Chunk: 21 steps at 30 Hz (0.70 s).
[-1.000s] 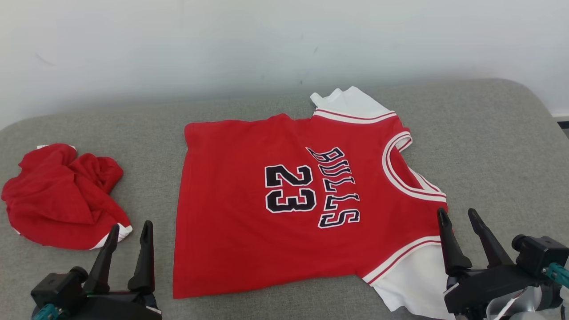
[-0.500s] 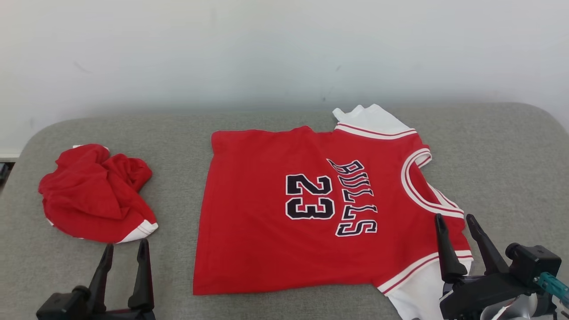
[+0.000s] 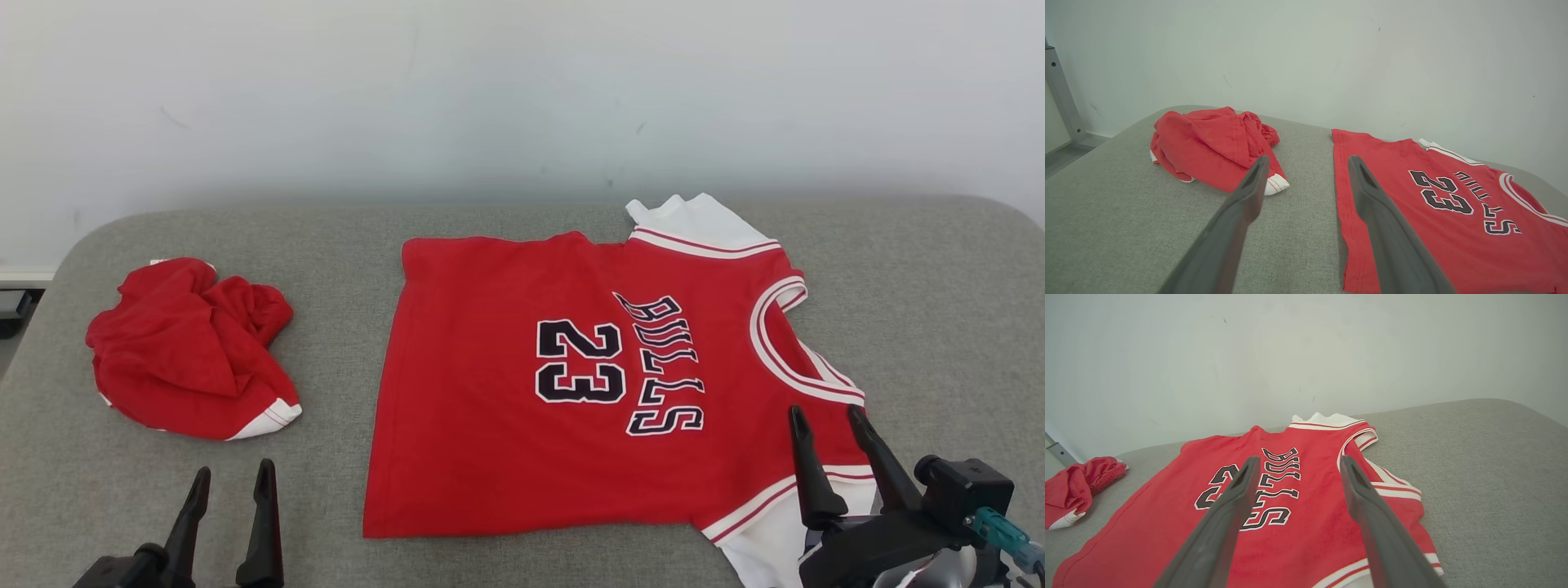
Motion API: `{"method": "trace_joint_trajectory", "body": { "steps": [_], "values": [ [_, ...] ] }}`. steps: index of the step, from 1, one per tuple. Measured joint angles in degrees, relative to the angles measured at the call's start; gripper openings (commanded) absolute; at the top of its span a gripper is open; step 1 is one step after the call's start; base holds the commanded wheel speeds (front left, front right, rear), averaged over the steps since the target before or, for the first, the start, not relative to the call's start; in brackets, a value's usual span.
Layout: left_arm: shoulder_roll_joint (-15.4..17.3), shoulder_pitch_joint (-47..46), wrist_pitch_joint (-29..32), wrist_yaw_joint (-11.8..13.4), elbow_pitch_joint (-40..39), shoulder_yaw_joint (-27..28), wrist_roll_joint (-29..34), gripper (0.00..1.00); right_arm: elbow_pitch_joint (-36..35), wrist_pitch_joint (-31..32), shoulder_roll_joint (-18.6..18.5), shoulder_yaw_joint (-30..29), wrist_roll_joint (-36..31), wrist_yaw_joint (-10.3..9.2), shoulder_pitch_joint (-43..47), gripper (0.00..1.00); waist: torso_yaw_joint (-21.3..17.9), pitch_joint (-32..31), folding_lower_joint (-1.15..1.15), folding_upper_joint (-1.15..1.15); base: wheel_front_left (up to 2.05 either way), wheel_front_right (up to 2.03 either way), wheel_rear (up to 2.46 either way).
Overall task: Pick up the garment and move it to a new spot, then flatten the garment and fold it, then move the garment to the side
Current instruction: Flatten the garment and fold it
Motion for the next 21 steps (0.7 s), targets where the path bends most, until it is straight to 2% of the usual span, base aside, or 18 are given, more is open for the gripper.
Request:
{"method": "trace_joint_trajectory", "body": {
  "steps": [15, 18, 21],
  "values": [
    [0.37, 0.00, 1.70, 0.30, -0.48, -0.77, -0.02, 1.00, 1.53, -0.57, -0.09, -0.05, -0.64, -0.04, -0.03, 1.00, -0.68, 0.75, 0.00, 0.00, 0.00, 0.00, 0.00],
    [0.44, -0.01, 2.58, -0.53, -0.34, -1.30, -0.36, 1.00, 1.94, -0.51, -0.14, -0.10, -0.70, -0.09, -0.03, 1.00, -0.73, 0.82, 0.00, 0.00, 0.00, 0.00, 0.00],
    [0.25, -0.01, 5.06, -2.63, 0.35, -2.97, -1.74, 1.00, 3.28, 1.45, -0.89, -0.31, -1.85, -1.15, 0.09, 1.00, -0.75, 0.85, 0.00, 0.00, 0.00, 0.00, 0.00]
  ]
}}
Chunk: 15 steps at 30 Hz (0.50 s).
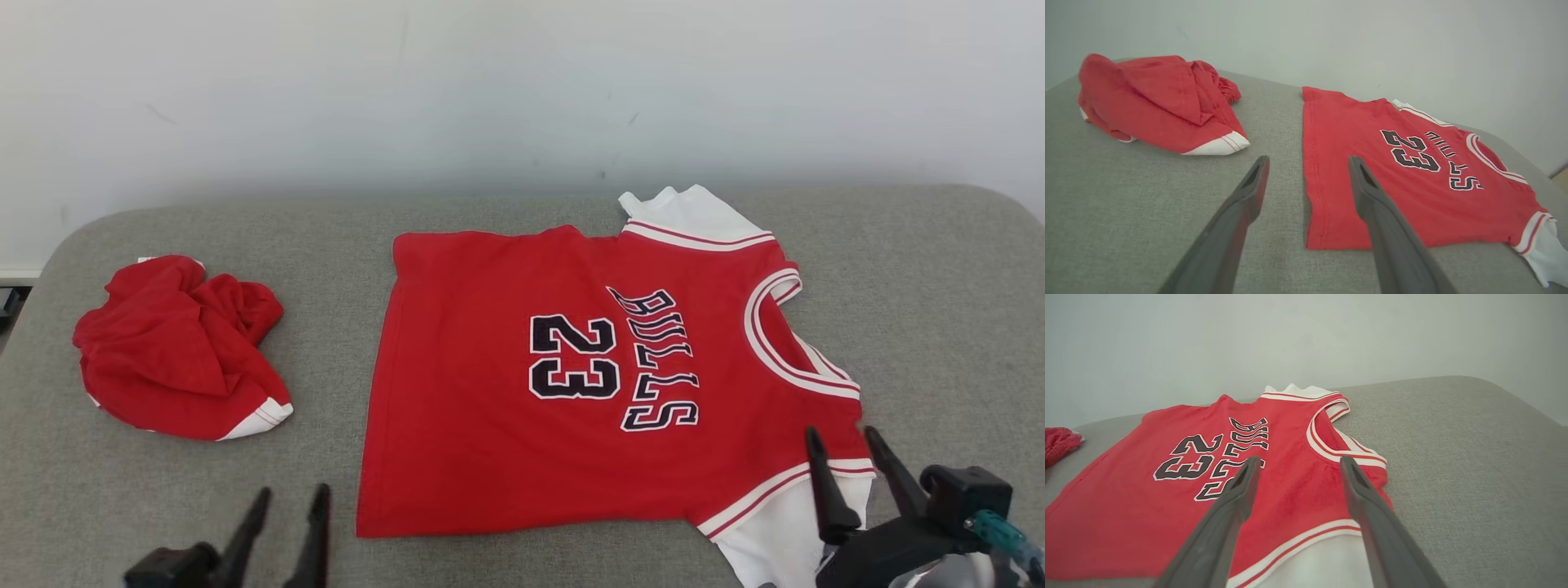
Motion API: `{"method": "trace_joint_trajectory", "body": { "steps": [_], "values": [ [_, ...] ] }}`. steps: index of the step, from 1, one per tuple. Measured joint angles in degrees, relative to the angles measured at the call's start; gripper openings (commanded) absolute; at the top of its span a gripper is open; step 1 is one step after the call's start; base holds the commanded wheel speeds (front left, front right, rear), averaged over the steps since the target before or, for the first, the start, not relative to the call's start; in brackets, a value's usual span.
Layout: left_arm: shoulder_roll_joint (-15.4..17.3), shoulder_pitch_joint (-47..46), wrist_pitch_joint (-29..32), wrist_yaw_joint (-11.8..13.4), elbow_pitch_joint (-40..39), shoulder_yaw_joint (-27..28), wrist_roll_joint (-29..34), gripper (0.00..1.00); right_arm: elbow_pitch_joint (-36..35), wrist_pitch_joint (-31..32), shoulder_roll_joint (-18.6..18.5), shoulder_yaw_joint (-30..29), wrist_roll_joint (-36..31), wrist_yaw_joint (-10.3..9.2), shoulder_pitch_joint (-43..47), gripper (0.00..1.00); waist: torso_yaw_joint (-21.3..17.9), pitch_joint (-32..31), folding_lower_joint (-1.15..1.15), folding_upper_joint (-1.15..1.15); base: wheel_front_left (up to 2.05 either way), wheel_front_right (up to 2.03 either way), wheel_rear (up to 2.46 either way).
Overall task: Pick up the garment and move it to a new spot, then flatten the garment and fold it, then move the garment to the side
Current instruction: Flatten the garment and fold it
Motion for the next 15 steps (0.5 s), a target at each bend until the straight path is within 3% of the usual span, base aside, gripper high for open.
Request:
{"method": "trace_joint_trajectory", "body": {
  "steps": [6, 15],
  "values": [
    [-0.12, -0.59, 6.43, -3.39, 3.71, -3.83, -2.02, 1.00, 1.34, 4.91, -1.13, -2.14, -0.31, -1.12, 1.01, 1.00, -0.07, 0.09, 0.00, 0.00, 0.00, 0.00, 0.00],
    [0.07, -5.48, 14.06, -2.53, 10.93, -5.79, -0.62, 1.00, 3.77, 15.32, 0.03, -2.00, -0.33, -1.96, 5.41, 1.00, -0.63, 0.41, 0.00, 0.00, 0.00, 0.00, 0.00]
  ]
}}
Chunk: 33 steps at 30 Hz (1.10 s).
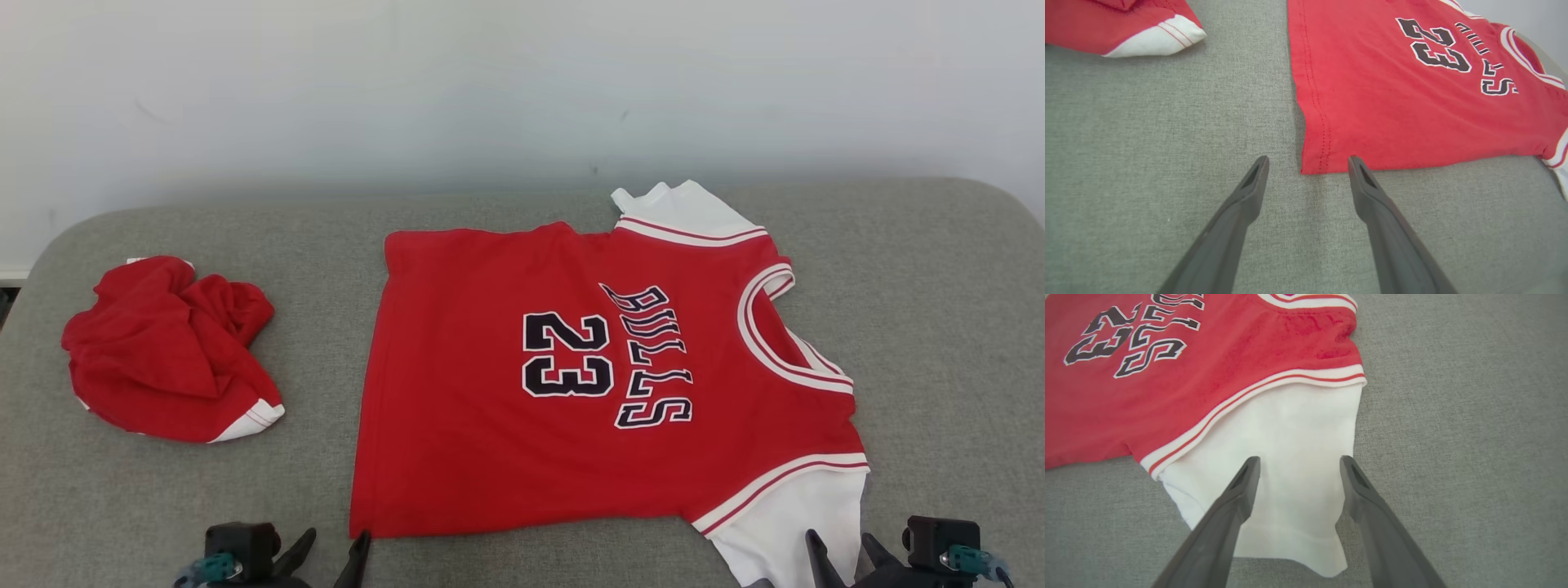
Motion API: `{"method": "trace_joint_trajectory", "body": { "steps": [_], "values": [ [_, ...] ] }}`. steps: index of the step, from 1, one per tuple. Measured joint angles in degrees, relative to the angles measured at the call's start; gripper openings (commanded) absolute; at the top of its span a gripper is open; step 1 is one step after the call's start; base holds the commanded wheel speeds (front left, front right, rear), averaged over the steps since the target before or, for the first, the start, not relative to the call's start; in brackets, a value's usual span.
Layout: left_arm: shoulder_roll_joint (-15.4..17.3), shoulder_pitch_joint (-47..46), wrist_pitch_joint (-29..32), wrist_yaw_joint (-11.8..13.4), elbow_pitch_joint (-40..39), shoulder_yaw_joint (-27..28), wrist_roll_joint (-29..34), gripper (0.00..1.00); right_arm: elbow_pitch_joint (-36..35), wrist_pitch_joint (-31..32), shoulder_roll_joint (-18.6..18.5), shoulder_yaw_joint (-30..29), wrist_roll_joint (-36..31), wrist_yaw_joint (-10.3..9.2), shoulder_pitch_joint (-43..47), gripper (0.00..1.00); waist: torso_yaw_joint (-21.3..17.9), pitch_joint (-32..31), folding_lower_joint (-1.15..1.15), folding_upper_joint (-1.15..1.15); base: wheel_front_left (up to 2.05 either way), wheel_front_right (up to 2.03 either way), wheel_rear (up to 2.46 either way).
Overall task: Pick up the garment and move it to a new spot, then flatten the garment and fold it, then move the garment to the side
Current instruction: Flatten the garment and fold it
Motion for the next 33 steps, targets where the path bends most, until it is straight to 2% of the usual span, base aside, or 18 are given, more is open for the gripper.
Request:
{"method": "trace_joint_trajectory", "body": {
  "steps": [11, 19, 33],
  "values": [
    [-0.68, -5.97, 6.11, 0.58, 7.08, -2.76, 3.03, 1.00, 0.51, 6.21, 1.09, -1.89, -2.76, -0.05, -0.46, 1.00, -1.07, 1.83, 0.00, 0.00, 0.00, 0.00, 0.00],
    [-1.51, -8.03, 6.68, 1.01, 9.95, -2.81, 3.02, 1.00, 1.91, 8.80, 2.63, -5.76, -5.33, -0.05, -0.47, 1.00, -1.37, 2.63, 0.00, 0.00, 0.00, 0.00, 0.00],
    [-2.25, -8.99, 6.24, 0.41, 12.45, -2.80, 2.85, 1.00, -3.42, 14.03, 3.33, -6.41, -4.93, -0.05, 2.59, 1.00, -1.32, 2.67, 0.00, 0.00, 0.00, 0.00, 0.00]
  ]
}}
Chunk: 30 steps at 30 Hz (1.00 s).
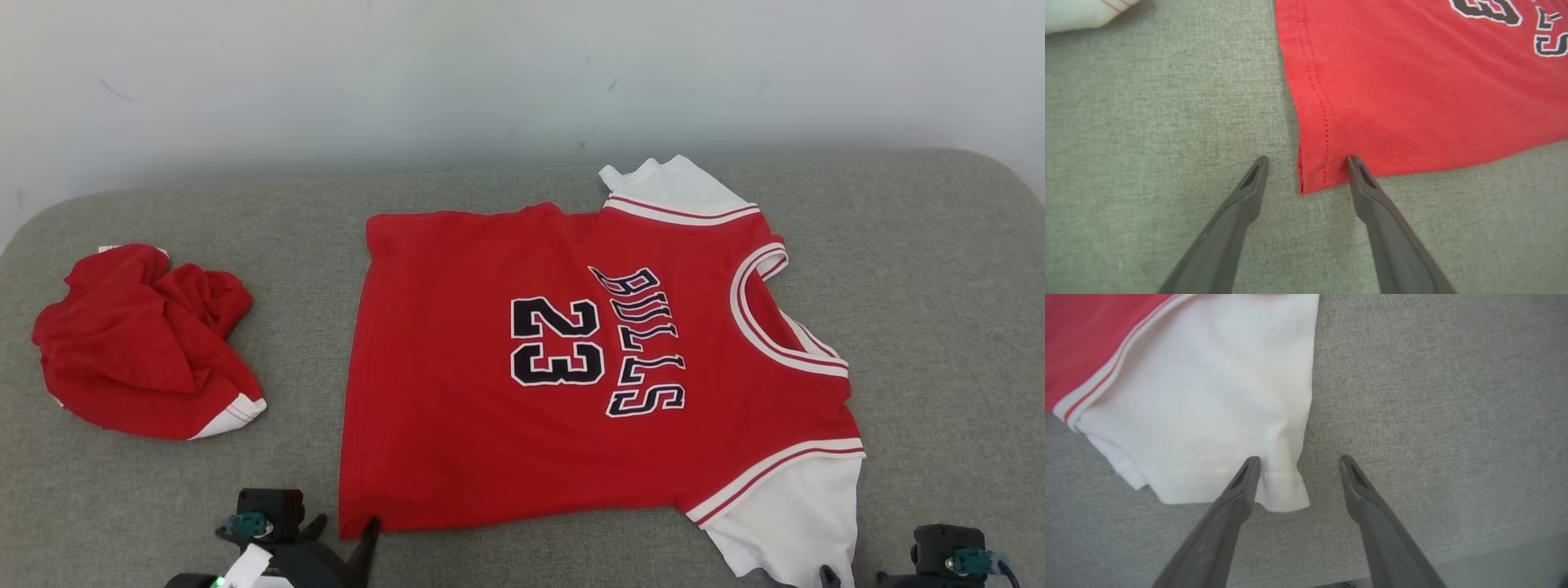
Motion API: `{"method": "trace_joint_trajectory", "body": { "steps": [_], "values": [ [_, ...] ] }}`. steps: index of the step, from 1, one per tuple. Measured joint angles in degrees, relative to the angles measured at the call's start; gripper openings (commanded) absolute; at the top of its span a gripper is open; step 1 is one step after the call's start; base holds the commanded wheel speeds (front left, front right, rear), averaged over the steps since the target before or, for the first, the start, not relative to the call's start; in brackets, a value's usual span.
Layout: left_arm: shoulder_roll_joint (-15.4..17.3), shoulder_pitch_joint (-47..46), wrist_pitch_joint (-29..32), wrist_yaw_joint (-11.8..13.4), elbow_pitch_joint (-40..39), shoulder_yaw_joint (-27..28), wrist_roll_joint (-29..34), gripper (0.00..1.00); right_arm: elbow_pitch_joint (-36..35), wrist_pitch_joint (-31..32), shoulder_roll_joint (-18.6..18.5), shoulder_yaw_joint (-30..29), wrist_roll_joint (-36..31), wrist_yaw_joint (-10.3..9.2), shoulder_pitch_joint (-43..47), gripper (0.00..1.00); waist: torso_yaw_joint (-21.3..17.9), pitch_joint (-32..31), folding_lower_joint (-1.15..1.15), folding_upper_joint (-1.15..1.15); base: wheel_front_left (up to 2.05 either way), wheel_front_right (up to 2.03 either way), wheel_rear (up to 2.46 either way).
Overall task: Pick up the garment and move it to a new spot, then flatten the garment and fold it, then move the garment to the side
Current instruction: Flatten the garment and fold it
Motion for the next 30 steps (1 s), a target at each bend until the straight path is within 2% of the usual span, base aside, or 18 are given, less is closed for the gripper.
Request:
{"method": "trace_joint_trajectory", "body": {
  "steps": [1, 5, 8, 12, 16, 19, 30],
  "values": [
    [0.00, 0.01, -0.15, -0.01, 0.10, 0.00, -0.01, 0.89, -0.23, 0.22, 0.04, 0.00, -0.01, 0.00, 0.37, 1.00, -0.01, -0.02, 0.00, 0.00, 0.00, 0.00, 0.00],
    [0.34, 0.10, -0.18, -0.45, 0.10, 0.22, -0.54, 0.74, -1.40, 1.49, 0.38, -0.36, -0.01, -0.01, 0.85, 1.00, -0.09, -0.11, 0.00, 0.00, 0.00, 0.00, 0.00],
    [0.34, 0.38, -0.19, -0.49, -0.27, 0.21, -0.65, 0.67, -2.33, 2.24, 0.51, -0.70, -0.01, 0.00, 1.14, 1.00, -0.08, -0.17, 0.00, 0.00, 0.00, 0.00, 0.00],
    [0.20, 0.75, -0.19, -0.96, -1.12, -0.29, -0.67, 0.67, -2.90, 3.22, 0.69, -0.87, 0.00, -0.01, 1.87, 1.00, 0.03, -0.23, 0.00, 0.00, 0.00, 0.00, 0.00],
    [-0.36, 1.58, -0.18, -1.04, -1.90, -0.97, -0.67, 0.58, -3.78, 4.20, 0.90, -1.30, 0.00, -0.01, 2.66, 1.00, 0.28, -0.26, 0.00, 0.00, 0.00, 0.00, 0.00],
    [-0.41, 1.58, -0.14, -1.43, -2.07, -1.31, -0.66, 0.47, -4.00, 5.01, 1.45, -1.46, 0.00, -0.01, 2.81, 1.00, 0.44, -0.25, 0.00, 0.00, 0.00, 0.00, 0.00],
    [-0.42, 1.62, -0.12, -1.43, -2.99, -1.48, -0.67, 0.47, -4.80, 6.55, 2.19, -4.74, -0.89, -0.01, 2.84, 1.00, 0.57, 0.28, 0.00, 0.00, 0.00, 0.00, 0.00]
  ]
}}
